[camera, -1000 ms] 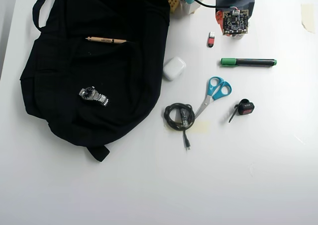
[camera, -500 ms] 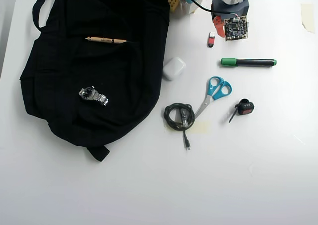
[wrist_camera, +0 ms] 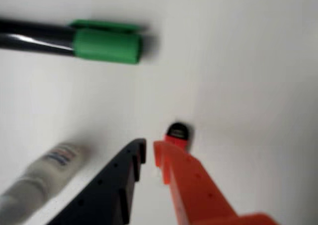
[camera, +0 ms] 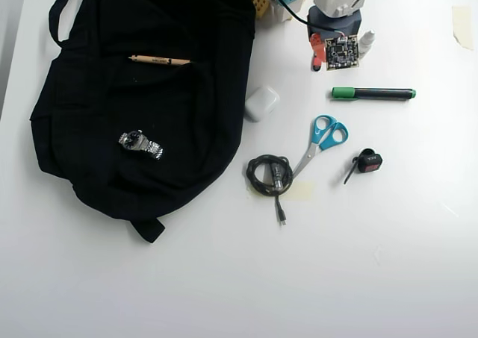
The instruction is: Put the usb stick into the black bag
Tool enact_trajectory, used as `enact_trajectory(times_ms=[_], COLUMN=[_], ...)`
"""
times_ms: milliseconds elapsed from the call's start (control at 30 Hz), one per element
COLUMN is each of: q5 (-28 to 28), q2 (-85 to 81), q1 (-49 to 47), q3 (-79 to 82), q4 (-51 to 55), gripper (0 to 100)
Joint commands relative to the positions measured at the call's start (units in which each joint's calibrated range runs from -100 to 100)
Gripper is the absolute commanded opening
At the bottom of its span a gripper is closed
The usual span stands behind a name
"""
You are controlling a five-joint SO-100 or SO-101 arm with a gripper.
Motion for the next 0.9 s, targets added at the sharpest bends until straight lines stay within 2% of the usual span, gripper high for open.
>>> enact_trajectory(times_ms=[0, 500, 867], q5=[1.8, 1.3, -7.1], q2=[-1.1, -1.1, -0.6], q1=[1.8, 4.9, 0.8], q3=[-0.2, 1.3, 1.2], q4=[0.3, 1.0, 1.9], gripper=[2, 2, 2])
